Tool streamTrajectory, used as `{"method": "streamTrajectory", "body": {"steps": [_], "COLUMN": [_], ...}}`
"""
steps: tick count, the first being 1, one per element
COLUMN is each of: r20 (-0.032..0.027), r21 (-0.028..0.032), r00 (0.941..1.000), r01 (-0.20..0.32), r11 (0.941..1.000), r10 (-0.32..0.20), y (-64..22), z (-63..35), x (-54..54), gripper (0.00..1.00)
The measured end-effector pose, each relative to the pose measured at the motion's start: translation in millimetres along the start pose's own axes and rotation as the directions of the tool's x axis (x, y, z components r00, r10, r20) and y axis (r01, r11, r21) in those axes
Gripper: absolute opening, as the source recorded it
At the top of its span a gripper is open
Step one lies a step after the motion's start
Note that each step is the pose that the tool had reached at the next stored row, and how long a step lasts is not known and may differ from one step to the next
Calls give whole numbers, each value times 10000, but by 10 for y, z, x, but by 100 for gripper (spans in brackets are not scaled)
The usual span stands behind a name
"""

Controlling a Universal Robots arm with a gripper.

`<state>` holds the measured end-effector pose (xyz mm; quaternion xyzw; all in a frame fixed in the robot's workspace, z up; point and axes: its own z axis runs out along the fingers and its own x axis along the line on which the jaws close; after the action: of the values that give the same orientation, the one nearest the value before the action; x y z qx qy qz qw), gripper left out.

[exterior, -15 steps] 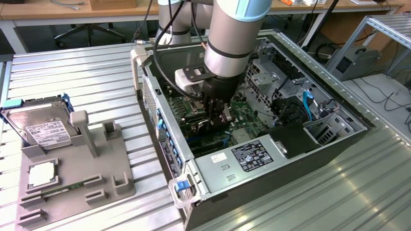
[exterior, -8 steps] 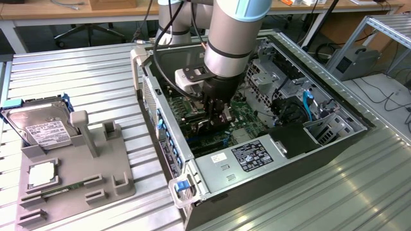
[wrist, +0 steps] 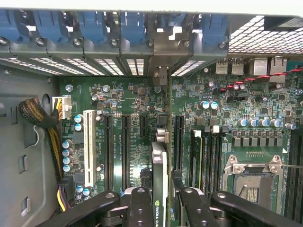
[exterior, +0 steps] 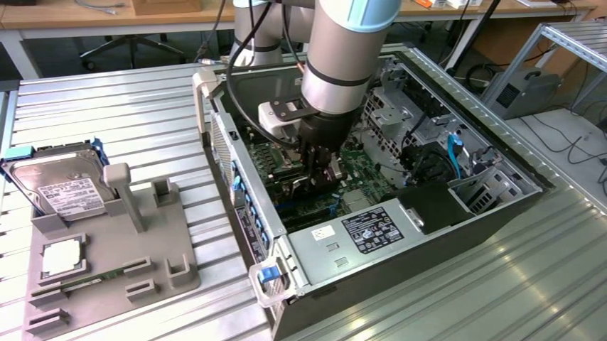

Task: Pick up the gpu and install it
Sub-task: 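Insert the gpu into the slot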

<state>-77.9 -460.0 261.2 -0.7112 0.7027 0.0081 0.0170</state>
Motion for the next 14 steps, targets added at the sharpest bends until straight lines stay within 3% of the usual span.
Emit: {"method": "streamTrajectory", "body": {"steps": [14], "r20": [1], "r21": [0], "r00": [10000], "r01": [0], "r11": [10000], "r10": [0], "y": [0], "z": [4], "x": [0], "gripper": [27]}}
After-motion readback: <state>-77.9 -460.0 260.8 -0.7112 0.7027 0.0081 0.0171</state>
